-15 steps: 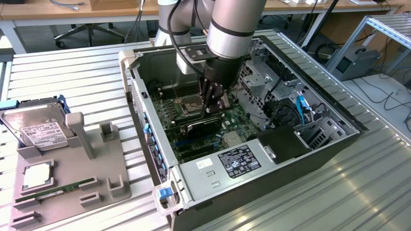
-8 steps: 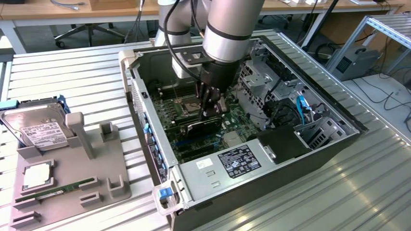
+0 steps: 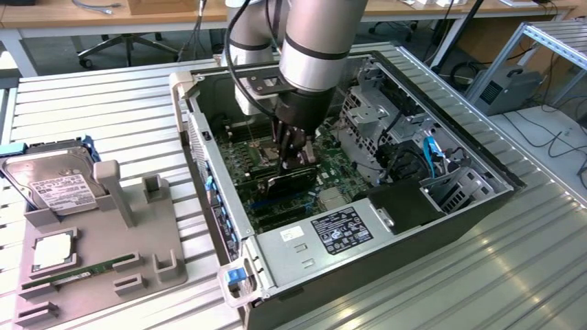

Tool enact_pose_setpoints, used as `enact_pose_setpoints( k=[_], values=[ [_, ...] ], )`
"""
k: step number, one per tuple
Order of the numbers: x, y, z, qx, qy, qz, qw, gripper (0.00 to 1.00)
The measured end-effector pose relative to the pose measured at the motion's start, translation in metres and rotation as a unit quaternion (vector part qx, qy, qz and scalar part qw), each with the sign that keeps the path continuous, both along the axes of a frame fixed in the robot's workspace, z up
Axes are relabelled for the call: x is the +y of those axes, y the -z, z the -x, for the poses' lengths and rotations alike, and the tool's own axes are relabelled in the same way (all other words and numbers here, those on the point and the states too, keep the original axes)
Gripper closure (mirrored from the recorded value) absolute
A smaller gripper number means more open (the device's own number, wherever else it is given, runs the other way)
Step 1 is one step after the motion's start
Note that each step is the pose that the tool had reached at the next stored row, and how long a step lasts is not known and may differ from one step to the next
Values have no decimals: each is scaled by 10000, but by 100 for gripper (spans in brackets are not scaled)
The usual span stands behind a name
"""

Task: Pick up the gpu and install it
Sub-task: 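Press down on the gpu until it lock into place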

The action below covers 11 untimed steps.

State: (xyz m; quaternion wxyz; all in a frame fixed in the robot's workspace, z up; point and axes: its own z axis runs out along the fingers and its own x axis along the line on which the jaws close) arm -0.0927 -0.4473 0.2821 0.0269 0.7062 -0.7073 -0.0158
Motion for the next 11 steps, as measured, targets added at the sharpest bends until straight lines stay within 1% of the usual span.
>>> enact_pose_setpoints(
  k=[2,4,7,11],
  values=[
    [0,4,38,0,0,0,10000,89],
    [9,10,45,0,0,1,10000,89],
    [49,22,54,-1,0,1,10000,89],
    [49,26,82,0,-1,2,10000,89]
  ],
)
